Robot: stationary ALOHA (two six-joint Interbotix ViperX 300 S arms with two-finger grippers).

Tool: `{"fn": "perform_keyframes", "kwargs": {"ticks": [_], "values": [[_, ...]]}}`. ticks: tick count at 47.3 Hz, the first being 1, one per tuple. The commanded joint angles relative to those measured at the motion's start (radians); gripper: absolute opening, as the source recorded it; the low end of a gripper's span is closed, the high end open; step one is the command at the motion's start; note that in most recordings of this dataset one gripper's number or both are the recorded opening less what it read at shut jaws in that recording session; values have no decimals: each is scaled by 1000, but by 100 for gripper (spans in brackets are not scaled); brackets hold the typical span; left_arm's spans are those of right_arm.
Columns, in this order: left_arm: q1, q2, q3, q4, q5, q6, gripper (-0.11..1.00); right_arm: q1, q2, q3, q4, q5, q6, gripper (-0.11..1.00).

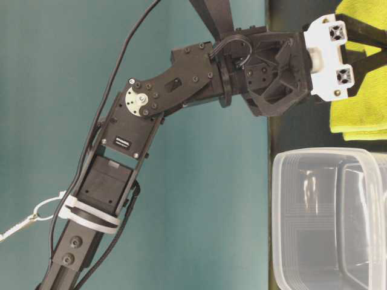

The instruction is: Place the yellow towel into the container with the left arm.

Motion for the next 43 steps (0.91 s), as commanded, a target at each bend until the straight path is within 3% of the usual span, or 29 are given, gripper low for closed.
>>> {"fn": "perform_keyframes", "kwargs": {"ticks": [1, 9, 12, 27, 36, 43], "values": [[-21, 14, 6, 3, 5, 3, 64, -2, -2, -20, 3, -11, 2, 75], [-35, -18, -21, 3, 8, 11, 17, -2, -17, -29, 3, -5, 2, 75], [-35, -44, -38, 3, 11, 12, 7, -2, -18, -32, 3, -5, 2, 75], [-34, -262, -109, 3, 198, 9, 7, -2, -20, -31, 3, -5, 0, 75], [-40, -425, -23, 3, 351, -6, 7, -2, -15, -18, 3, -15, 0, 75], [-40, -537, 100, 3, 367, -8, 7, -2, -12, -12, 3, -38, 0, 75]]}}
